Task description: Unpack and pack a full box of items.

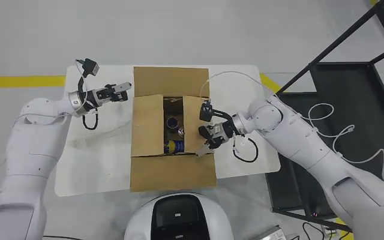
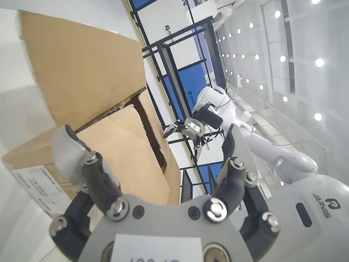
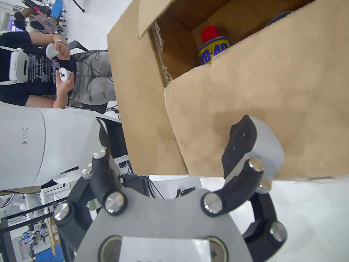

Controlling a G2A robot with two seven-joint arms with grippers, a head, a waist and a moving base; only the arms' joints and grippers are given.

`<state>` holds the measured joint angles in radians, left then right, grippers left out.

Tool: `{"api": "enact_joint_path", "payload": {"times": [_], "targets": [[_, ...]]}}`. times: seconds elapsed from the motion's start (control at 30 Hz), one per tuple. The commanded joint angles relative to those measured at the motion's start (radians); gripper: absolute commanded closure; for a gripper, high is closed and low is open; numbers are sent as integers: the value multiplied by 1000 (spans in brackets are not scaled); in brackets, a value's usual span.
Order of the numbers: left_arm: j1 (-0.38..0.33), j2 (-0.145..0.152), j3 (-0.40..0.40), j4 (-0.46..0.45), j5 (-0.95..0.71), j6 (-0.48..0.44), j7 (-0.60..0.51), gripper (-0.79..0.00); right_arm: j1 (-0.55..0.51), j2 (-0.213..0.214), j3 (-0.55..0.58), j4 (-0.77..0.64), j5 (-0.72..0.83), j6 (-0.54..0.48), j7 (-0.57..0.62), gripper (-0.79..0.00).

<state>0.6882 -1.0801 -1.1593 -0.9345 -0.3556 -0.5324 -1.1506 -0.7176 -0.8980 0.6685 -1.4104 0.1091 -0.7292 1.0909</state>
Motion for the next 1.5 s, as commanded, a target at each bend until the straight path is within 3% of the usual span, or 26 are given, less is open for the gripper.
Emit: {"api": "enact_joint_path", "payload": {"times": [0.0, 0.2, 0.33, 0.53, 0.73, 1.13, 1.3, 1.47], "targets": [[-7, 5, -16, 13, -4, -3, -2, -785, -15, 15, 7, -26, 76, -17, -17, -785], [-63, 4, -16, 70, 53, -55, 45, -785, -92, 103, 54, -97, 177, -12, -12, -785], [-110, -15, 21, 128, 60, -112, 90, -785, -183, 155, 90, -108, 294, -25, -25, -785], [-179, -54, 93, 257, 104, -193, 188, -785, -298, 205, 154, -2, 479, -45, -45, -785], [-222, -94, 139, 349, 19, -172, 154, -785, -320, 209, 162, 15, 521, -34, -34, -785], [-220, -94, 140, 345, 25, -169, 159, -785, -322, 208, 163, 10, 519, -23, -41, -785], [-193, -97, 161, 287, 154, -156, 323, -785, -344, 214, 185, 30, 514, 94, -34, -785], [-206, -129, 222, 326, 277, -151, 483, -785, -376, 205, 169, 71, 566, 184, 2, -785]]}}
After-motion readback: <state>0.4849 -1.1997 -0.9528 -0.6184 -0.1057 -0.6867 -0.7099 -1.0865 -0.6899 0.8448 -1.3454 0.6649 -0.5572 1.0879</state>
